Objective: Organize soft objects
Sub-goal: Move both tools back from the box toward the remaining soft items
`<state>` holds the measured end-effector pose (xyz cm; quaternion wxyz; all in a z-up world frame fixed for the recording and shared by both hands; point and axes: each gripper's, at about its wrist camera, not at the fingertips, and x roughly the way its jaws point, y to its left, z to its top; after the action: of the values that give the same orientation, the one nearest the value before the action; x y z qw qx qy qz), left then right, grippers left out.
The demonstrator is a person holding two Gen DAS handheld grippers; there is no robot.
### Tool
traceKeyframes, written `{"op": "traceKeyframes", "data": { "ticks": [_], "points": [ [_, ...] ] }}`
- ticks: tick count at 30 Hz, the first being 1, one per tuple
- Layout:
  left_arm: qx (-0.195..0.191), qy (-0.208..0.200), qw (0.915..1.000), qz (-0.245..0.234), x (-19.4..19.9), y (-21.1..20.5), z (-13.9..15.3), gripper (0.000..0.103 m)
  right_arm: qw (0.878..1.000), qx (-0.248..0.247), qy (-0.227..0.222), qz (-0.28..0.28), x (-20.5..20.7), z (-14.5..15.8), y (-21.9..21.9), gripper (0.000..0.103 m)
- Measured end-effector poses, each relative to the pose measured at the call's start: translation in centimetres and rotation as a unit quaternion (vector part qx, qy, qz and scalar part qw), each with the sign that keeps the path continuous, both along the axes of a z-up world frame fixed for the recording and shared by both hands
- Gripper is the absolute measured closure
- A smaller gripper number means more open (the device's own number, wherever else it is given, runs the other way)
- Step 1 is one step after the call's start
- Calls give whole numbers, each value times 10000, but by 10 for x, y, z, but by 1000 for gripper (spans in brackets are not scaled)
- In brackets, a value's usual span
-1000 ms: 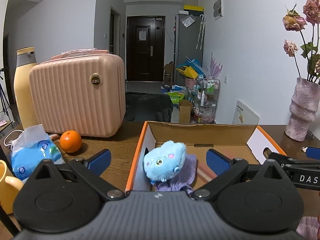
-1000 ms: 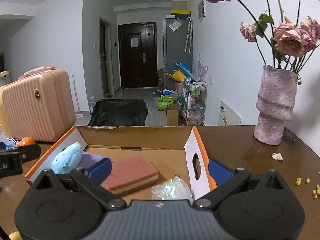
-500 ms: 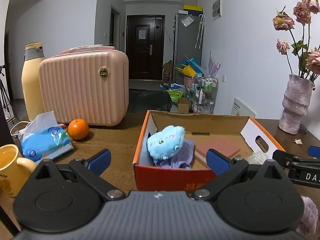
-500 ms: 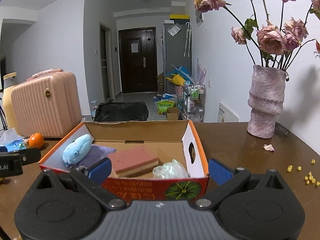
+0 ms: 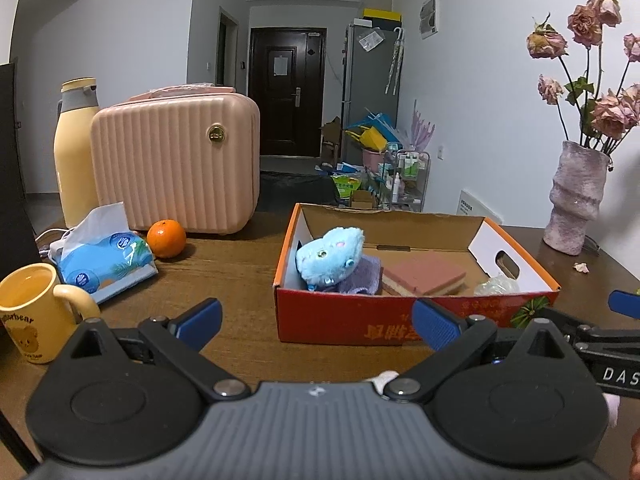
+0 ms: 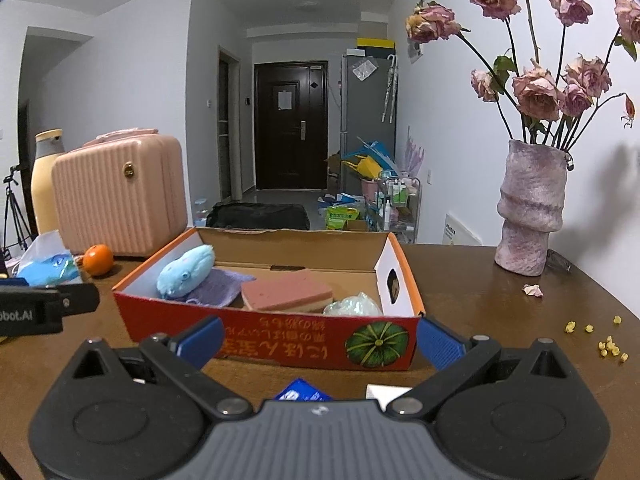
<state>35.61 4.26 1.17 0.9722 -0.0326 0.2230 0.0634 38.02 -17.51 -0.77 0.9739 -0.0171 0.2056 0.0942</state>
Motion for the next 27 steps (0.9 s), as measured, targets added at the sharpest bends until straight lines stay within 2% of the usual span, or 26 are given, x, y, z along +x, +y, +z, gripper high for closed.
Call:
{"op": "traceKeyframes", "data": {
  "ticks": [19,27],
  "points": [
    [-12,53,9999,-159,-52,1,-10,0,9999,1,124,84,-45,-14,-5,0],
    [-26,99,9999,-125,-69,12,-16,0,9996,-73,109,250,-63,-16,9,0]
  ]
}}
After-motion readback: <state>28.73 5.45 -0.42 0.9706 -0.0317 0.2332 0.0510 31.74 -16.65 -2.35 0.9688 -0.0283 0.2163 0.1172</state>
